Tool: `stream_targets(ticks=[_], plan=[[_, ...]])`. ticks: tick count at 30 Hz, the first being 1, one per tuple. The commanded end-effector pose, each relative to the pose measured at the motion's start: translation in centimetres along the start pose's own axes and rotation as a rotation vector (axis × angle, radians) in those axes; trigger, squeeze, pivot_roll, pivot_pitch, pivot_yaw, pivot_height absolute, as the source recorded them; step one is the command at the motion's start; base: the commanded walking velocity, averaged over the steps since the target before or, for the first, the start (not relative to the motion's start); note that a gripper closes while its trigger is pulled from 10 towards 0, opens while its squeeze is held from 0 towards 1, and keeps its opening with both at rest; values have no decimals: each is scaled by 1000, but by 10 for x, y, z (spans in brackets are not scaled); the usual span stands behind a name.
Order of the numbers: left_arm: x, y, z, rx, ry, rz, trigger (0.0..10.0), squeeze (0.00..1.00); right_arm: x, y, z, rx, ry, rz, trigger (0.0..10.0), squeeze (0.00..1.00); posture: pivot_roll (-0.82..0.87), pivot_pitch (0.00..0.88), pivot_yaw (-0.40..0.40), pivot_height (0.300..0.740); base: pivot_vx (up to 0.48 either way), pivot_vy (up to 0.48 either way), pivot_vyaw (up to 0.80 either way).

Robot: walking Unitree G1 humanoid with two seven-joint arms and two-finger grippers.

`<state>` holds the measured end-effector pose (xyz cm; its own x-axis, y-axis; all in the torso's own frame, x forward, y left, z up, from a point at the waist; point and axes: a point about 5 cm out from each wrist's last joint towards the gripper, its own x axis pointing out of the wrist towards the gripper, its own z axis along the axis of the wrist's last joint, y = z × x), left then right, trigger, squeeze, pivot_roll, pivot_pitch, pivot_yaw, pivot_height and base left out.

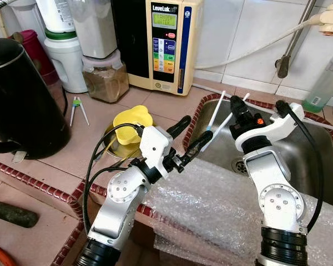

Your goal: Kitchen organization

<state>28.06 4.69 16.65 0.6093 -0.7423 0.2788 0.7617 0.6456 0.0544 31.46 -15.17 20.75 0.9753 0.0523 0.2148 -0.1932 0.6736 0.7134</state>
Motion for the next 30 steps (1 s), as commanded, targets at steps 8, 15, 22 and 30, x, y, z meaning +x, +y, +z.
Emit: stream_targets(ticks=[8, 15, 22, 30], plan=[[-21, 6, -1, -6, 166, -124, 10000, 1000, 13, -26, 28, -429, -52, -115, 0, 0, 6, 46, 43, 740, 0, 0, 0], [-37, 16, -5, -22, 253, -132, 10000, 1000, 26, -49, 47, -904, 10, -25, 0, 0, -3, 60, 60, 740, 0, 0, 0], [-30, 8, -5, -37, 226, -119, 10000, 1000, 36, -60, 41, -1156, 184, 114, 10000, 1000, -3, 60, 60, 740, 0, 0, 0], [-28, 9, -10, -88, 245, -84, 10000, 1000, 35, -63, 23, -1259, 291, 227, 10000, 1000, -13, 43, 66, 740, 0, 0, 0]])
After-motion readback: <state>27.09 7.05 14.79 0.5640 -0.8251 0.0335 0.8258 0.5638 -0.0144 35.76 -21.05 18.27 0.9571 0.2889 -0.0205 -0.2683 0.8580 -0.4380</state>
